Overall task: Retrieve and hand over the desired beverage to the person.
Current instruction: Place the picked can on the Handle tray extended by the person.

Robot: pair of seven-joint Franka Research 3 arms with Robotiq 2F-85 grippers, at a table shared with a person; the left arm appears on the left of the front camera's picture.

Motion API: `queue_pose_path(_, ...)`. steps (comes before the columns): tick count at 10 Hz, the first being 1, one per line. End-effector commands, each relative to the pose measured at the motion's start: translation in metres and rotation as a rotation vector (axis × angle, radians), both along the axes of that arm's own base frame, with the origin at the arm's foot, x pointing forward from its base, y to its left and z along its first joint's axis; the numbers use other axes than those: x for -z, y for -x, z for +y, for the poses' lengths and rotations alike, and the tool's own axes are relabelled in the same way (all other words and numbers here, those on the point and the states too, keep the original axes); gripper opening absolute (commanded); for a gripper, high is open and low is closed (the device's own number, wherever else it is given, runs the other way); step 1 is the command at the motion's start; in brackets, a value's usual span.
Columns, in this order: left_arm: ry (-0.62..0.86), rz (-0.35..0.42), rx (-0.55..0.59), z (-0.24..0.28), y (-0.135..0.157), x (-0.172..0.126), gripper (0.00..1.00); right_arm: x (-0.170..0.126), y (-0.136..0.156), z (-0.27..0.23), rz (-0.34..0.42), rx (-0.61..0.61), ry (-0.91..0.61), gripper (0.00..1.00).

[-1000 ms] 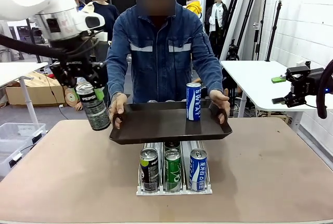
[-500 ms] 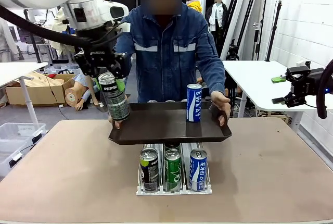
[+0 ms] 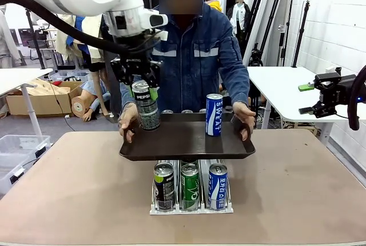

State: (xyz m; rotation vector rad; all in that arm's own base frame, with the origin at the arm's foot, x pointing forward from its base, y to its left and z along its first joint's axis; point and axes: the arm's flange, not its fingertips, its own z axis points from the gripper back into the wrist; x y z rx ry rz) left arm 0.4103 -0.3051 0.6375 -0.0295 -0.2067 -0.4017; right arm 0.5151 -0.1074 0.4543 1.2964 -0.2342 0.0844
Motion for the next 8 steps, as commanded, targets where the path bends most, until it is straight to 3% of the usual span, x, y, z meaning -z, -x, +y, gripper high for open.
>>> queue_pose_path(1, 0.004, -0.011, -0.013, -0.01, -0.018, 0.001, 0.0, 0.001, 0.001, 0.001, 0.005, 0.006, 0.002, 1.0)
queue_pose_path(8, -0.055, 0.092, -0.01, -0.035, -0.06, 0.041, 0.0, 0.001, 0.001, 0.001, 0.005, 0.006, 0.002, 1.0)
